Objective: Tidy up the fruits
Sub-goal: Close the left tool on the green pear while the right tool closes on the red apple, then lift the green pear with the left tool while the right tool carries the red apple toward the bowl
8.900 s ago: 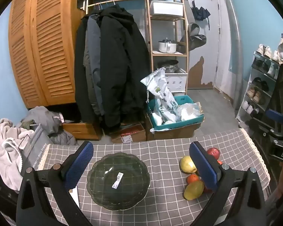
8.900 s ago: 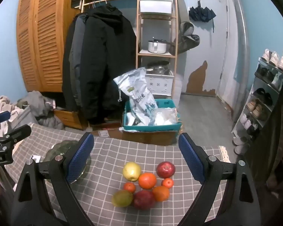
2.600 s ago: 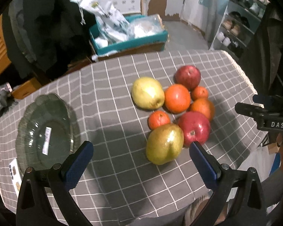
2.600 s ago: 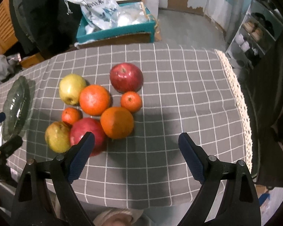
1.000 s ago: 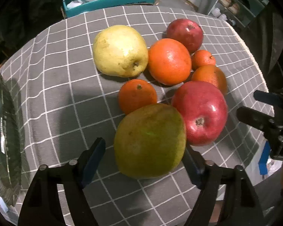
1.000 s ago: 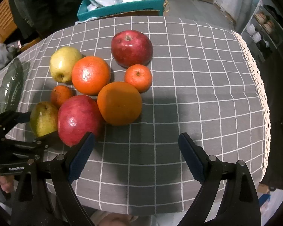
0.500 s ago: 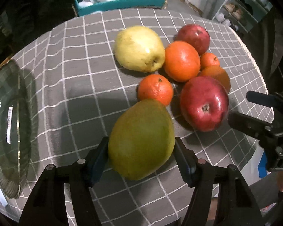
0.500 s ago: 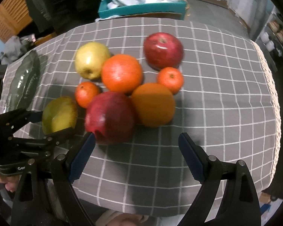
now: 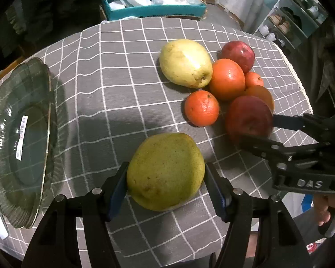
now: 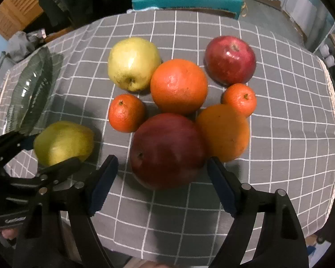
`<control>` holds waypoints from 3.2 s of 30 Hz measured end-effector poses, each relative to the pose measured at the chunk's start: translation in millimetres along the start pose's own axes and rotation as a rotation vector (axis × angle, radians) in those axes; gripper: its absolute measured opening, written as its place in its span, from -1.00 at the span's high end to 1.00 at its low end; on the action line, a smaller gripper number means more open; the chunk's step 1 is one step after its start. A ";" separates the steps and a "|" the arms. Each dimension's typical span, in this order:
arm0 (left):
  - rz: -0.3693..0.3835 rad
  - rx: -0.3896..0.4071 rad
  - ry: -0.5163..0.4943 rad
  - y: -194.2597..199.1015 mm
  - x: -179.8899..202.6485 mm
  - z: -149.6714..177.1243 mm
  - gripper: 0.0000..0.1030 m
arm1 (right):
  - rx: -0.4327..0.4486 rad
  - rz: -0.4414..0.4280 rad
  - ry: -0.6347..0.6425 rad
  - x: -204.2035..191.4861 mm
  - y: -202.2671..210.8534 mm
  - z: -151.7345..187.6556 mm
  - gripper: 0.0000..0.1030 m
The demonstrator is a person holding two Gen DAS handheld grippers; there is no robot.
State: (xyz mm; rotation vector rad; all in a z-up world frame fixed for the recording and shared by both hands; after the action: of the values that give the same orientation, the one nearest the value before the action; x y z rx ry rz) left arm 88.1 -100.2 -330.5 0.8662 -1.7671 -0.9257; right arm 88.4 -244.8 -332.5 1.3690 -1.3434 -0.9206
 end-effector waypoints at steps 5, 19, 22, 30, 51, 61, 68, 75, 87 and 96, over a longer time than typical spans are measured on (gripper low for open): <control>0.008 0.009 0.021 5.8 -7.7 -0.2 -0.31 | -0.010 0.027 0.005 -4.1 -6.7 -2.4 -0.61; 0.009 0.011 0.033 5.9 -6.7 -0.3 -0.31 | 0.001 0.047 0.049 -20.6 -5.7 2.5 -0.45; 0.008 0.011 0.032 5.6 -6.0 0.1 -0.31 | -0.016 0.032 0.011 -17.0 -12.8 -4.4 -0.47; 0.005 0.013 0.032 4.8 -6.1 -0.7 -0.31 | -0.003 0.032 0.006 -20.0 -19.2 -14.8 -0.47; -0.028 0.108 0.005 44.1 2.1 -3.1 -0.31 | 0.263 0.082 0.015 -10.6 49.7 -12.2 -0.45; -0.031 0.208 -0.006 88.3 10.9 -11.9 -0.30 | 0.404 0.058 -0.005 -9.8 99.3 -25.2 -0.45; -0.035 0.283 -0.021 118.2 16.4 -15.9 -0.30 | 0.483 0.032 -0.021 -8.5 131.6 -31.4 -0.45; -0.036 0.337 -0.029 142.9 18.5 -19.1 -0.31 | 0.546 0.006 -0.028 -8.4 159.6 -31.2 -0.45; -0.069 0.421 -0.039 180.5 12.6 -21.6 -0.30 | 0.606 -0.034 -0.022 -23.3 192.4 -41.5 -0.45; -0.087 0.458 0.001 198.8 -8.2 -20.8 -0.30 | 0.613 -0.067 0.009 -50.4 198.5 -51.9 -0.45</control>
State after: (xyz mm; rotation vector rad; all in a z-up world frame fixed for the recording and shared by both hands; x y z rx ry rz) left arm 78.9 -4.7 -154.9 1.2395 -1.9889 -0.5764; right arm 82.7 -172.2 -134.2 1.8803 -1.6582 -0.5558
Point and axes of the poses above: each gripper's, at about its wrist camera, not at the fingertips, and y roughly against the way its jaws point, x to its right, z to its underside, the point moved 6 cm from there along -y, roughly the way its jaws point, and after that the axes turned 14 degrees about z, right-handed, at the moved point
